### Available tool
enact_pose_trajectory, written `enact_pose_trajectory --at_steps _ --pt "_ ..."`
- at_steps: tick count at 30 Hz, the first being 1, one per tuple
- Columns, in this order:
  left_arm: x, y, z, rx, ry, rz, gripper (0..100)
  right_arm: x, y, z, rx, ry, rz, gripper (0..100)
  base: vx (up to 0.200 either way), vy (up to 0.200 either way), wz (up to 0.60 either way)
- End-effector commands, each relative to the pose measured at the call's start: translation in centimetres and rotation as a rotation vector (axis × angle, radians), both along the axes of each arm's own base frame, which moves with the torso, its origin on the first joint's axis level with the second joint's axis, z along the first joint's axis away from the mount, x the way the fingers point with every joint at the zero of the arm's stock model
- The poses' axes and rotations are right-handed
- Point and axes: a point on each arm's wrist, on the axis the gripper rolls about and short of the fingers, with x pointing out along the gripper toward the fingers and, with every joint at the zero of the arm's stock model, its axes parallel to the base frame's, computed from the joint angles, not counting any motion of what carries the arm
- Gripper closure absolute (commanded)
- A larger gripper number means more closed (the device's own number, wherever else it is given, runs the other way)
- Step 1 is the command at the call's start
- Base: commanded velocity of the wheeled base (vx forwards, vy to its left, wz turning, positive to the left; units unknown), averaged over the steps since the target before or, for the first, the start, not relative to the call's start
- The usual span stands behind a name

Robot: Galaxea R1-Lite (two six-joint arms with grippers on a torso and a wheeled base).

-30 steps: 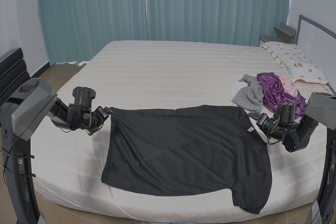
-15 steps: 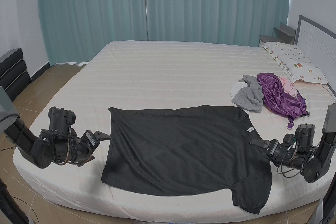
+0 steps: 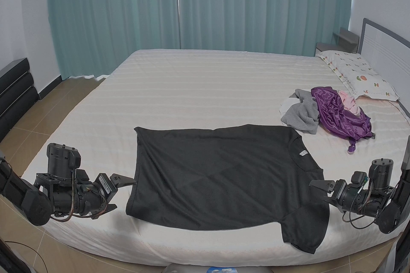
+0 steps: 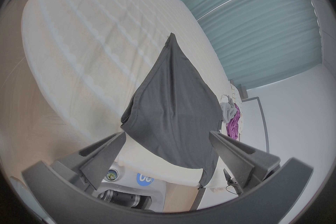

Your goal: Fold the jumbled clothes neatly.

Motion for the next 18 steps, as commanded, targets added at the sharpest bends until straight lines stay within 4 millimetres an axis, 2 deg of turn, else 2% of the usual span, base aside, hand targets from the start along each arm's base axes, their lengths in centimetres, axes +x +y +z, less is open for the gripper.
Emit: enact_pose_trajectory --at_steps 1,8,17,18 --pt "-0.01 0.04 -0.07 0.000 0.003 0.004 0 -0.15 0.07 -0.06 -0.001 0.006 0.004 0 0.000 0.000 0.00" --pt "0.20 -0.07 0.17 -0.030 0.008 0.029 0 -0.17 0.29 -0.53 -0.004 0.028 0.014 0 0.000 0.000 0.00" --pt "0.21 -0.41 0.02 -0.036 0.017 0.018 0 -0.07 0.43 -0.89 -0.003 0.038 0.019 0 0.000 -0.200 0.00" --pt "0.25 -0.42 -0.09 -0.033 0.021 0.019 0 -0.06 0.40 -0.89 -0.003 0.038 0.018 0 0.000 0.000 0.00"
